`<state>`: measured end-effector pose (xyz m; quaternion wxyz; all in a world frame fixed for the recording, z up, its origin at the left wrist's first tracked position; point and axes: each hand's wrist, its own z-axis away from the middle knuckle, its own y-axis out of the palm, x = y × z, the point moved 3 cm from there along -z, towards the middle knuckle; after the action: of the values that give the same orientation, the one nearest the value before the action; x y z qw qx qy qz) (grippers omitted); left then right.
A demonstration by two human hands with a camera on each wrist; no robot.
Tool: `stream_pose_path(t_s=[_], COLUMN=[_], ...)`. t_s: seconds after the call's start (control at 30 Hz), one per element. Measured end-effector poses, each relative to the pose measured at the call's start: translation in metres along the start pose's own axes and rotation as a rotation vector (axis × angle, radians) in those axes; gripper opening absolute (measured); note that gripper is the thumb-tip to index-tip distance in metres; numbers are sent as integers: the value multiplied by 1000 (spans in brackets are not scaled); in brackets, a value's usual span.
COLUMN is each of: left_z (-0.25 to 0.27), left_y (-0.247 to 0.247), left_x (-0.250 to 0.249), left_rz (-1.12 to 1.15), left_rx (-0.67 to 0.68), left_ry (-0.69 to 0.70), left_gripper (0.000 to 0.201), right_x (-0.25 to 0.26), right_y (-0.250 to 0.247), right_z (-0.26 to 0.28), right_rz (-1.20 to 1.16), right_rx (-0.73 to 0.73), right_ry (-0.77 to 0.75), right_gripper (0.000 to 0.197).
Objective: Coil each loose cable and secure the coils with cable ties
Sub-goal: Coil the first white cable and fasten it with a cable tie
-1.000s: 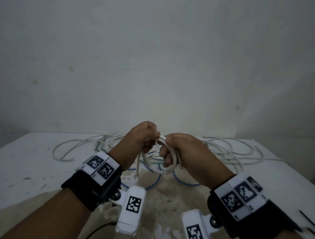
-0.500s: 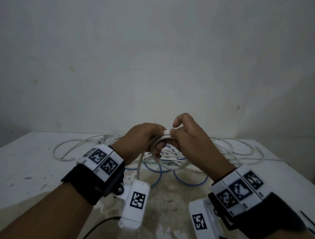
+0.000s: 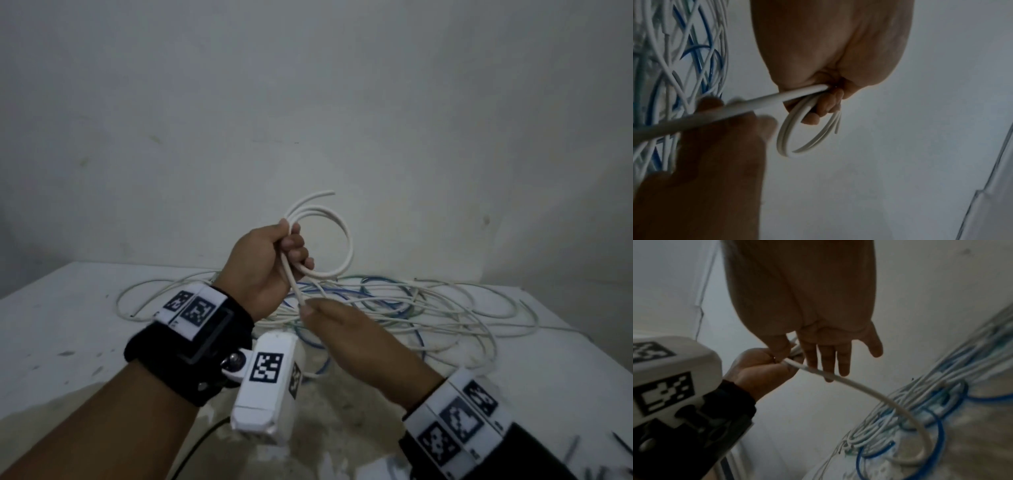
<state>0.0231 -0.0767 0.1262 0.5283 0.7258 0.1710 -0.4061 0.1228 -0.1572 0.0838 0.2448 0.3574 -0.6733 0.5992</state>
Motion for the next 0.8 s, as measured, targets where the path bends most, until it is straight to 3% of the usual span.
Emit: stream_pose_path(t_s=[0.17,0.33,0.47,0.6,0.7,0.8], left_z=[7,16,22,26,28,31], left_y=[-16,-38,-45,-42,-37,-35], left_x=[-22,-49,-52,-45,-37,-31], left_rz=[95,25,-97,-178,-215,-298], left_rx=[14,-77,-96,-57,-76,-93], left_ry=[19,56,70,39,26,4], left_gripper=[33,29,28,26,26,26], right_x=[-10,-29,-48,-54,-44,-40], right_y=[7,-25,-62,-84,-79,-76], right_z=[2,8,4,1,-2,-3], right_rz=[-141,227,548,715,541,-112], right_rx=[127,200,108,-231,-268,-344], right_ry=[-15,-54,-8,72,127,229], right_gripper=[38,38,37,25,24,17])
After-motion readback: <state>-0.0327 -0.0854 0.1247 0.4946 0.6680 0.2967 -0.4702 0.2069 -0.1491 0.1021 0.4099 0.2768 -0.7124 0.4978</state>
